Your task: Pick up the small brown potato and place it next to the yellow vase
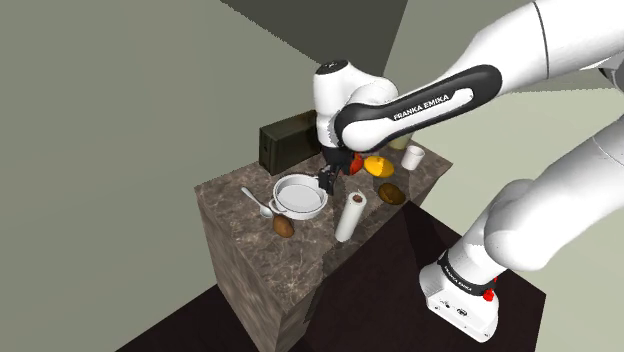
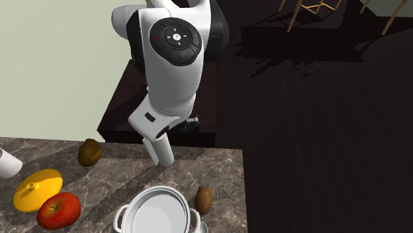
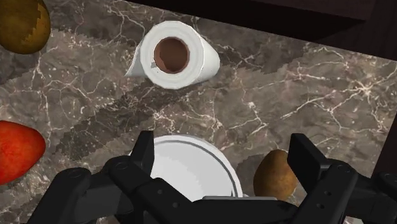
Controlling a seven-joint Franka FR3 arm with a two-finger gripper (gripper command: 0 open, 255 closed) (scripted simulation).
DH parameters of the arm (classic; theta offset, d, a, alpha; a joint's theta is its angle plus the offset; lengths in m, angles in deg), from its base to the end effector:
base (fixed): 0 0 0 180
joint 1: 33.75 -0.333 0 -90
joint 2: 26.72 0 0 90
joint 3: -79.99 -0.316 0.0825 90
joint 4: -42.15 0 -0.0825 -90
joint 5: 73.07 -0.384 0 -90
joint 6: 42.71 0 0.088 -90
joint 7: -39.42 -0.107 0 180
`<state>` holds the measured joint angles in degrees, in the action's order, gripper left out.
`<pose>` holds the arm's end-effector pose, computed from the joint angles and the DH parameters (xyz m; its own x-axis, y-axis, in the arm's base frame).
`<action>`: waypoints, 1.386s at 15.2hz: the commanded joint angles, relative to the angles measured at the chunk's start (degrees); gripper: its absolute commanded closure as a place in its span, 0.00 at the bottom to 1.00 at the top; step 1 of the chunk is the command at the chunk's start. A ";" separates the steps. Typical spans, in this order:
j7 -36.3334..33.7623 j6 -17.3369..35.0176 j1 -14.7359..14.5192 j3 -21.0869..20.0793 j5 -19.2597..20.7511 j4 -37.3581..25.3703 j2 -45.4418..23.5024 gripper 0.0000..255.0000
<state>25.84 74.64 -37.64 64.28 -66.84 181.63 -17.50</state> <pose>0.4161 0.1409 0.3469 0.9708 0.1366 -0.1972 0.1723 -0.9691 0.1767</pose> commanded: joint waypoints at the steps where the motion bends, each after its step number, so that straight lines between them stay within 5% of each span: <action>1: -2.43 2.58 -0.09 -0.90 1.65 -1.85 -4.80 0.00; 13: -16.66 10.99 -5.23 -0.54 14.35 -17.90 -33.20 0.00; 19: -20.54 11.47 -9.61 1.81 18.39 -29.88 -46.96 0.00; 21: -20.84 12.62 -9.67 2.22 18.87 -29.62 -47.87 0.00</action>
<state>5.18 86.95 -47.13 66.26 -48.26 152.54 -64.53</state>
